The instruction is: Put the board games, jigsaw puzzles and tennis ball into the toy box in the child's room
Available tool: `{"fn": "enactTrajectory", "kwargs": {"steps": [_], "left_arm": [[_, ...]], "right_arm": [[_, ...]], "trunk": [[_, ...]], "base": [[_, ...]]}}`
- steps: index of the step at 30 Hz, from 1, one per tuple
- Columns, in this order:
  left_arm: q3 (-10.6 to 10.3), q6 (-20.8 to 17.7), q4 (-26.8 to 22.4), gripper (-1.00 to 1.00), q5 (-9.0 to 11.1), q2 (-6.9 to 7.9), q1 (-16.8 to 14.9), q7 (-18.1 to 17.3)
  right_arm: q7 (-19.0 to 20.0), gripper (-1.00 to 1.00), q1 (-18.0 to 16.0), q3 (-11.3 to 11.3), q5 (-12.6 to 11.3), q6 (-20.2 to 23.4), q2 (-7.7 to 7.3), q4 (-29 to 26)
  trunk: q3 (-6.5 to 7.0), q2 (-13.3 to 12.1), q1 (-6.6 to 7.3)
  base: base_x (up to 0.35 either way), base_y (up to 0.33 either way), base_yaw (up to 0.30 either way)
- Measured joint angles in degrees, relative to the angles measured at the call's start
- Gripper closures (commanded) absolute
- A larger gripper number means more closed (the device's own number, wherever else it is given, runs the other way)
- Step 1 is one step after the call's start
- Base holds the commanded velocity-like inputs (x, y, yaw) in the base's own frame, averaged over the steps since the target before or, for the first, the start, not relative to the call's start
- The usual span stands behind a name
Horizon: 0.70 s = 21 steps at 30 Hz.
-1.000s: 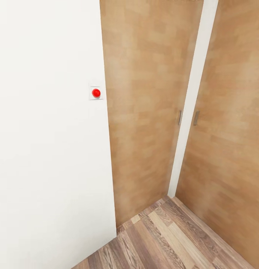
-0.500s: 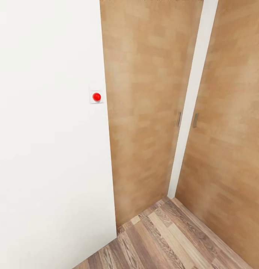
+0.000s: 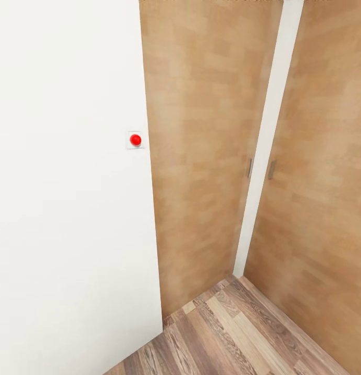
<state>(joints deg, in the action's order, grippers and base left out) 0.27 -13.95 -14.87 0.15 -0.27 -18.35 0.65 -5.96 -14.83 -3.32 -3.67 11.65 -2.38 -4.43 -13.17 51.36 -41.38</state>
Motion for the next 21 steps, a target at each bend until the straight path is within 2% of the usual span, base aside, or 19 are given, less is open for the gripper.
{"fn": "enactTrajectory", "kwargs": {"steps": [4,6,11,17,21], "left_arm": [[-0.2,1.1,0.3,-1.00,0.1,0.00,-0.1,-0.3],[-0.4,3.3,0.7,-1.00,0.1,0.02,-0.2,-0.5],[-0.7,6.1,2.6,-1.00,-0.3,-0.06,-0.2,-0.7],[-0.8,7.2,3.2,-1.00,-0.4,-0.08,-0.1,-0.7],[-0.8,11.0,3.6,-1.00,-0.4,-0.08,0.0,-0.7]], "right_arm": [[-0.2,-1.00,-0.3,-1.0,-0.7,-4.3,0.01,-0.5],[-0.3,-1.00,-0.2,-1.2,-0.9,-6.9,-0.04,-0.4],[-0.4,-1.00,0.3,-1.7,-1.1,-10.0,-0.64,-0.3],[-0.4,-1.00,0.4,-2.3,-1.1,-10.8,-0.82,-0.3],[-0.3,-1.00,0.4,-2.9,-1.7,-9.8,-0.43,-0.2]], "trunk": [[0.72,-1.6,0.88],[1.08,-2.4,1.32],[1.62,-3.6,1.98],[1.62,-3.6,1.98],[1.62,-3.6,1.98]], "base": [[0.000,0.000,-0.088],[0.000,0.000,-0.220],[0.000,0.000,-0.266],[0.000,0.000,-0.285],[0.000,0.000,-0.288]]}}
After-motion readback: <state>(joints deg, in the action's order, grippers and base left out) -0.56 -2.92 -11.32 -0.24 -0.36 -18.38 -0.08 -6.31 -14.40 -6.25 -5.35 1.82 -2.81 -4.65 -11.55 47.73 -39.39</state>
